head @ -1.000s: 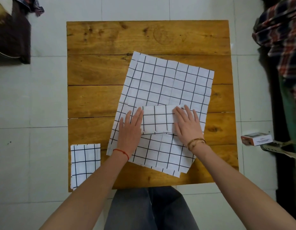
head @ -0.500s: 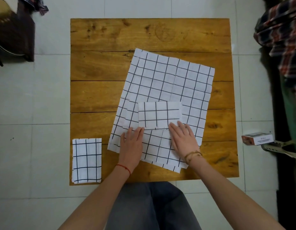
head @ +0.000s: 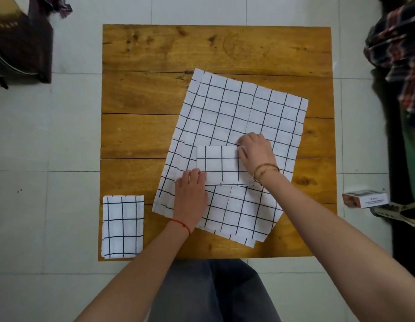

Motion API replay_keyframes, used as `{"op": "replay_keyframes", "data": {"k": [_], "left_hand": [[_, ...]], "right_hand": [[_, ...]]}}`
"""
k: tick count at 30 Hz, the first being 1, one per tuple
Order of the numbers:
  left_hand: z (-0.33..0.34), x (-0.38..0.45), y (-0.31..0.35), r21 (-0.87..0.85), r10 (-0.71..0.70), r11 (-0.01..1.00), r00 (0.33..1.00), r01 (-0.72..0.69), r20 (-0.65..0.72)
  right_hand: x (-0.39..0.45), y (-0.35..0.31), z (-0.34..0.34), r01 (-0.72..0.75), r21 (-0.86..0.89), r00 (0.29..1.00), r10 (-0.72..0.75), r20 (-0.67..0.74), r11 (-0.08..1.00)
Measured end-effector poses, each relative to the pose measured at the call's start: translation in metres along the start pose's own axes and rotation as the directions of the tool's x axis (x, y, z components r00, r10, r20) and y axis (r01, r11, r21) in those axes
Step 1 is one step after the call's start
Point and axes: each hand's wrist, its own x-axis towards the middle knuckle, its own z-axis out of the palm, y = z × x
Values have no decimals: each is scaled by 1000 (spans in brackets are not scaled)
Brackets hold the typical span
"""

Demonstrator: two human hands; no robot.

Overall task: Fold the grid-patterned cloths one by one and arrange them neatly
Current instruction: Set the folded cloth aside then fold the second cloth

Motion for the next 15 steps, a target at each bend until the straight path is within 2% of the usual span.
{"op": "replay_keyframes", "data": {"k": [3,7,9,11,13,14,15], "left_hand": [[1,5,-3,24,-4,1000,1000,3,24],[1,5,-4,14,9,1000,1000,-10,21],[1,3,-2,-20,-15,1000,1000,15,19],[-1,-2,2,-154,-121,981,992,117,-21],[-5,-11,7,-389,-312,876,950,286,-4],[-8,-16,10,-534,-411,757,910,377,60],[-11,-19,13,-653,-495,592,852,473,168]], "right_hand": [[16,-9,6,25,-59,994,-18,108,998],[20,-15,12,-33,-87,985,47,163,996],[18,-15,12,-45,-38,979,52,197,998],[13,-16,8,-102,125,962,66,264,987],[4,-20,1,-234,338,939,122,320,912],[-1,-22,-4,-288,422,932,150,331,860],[-8,-25,-8,-340,492,921,178,347,801]]}}
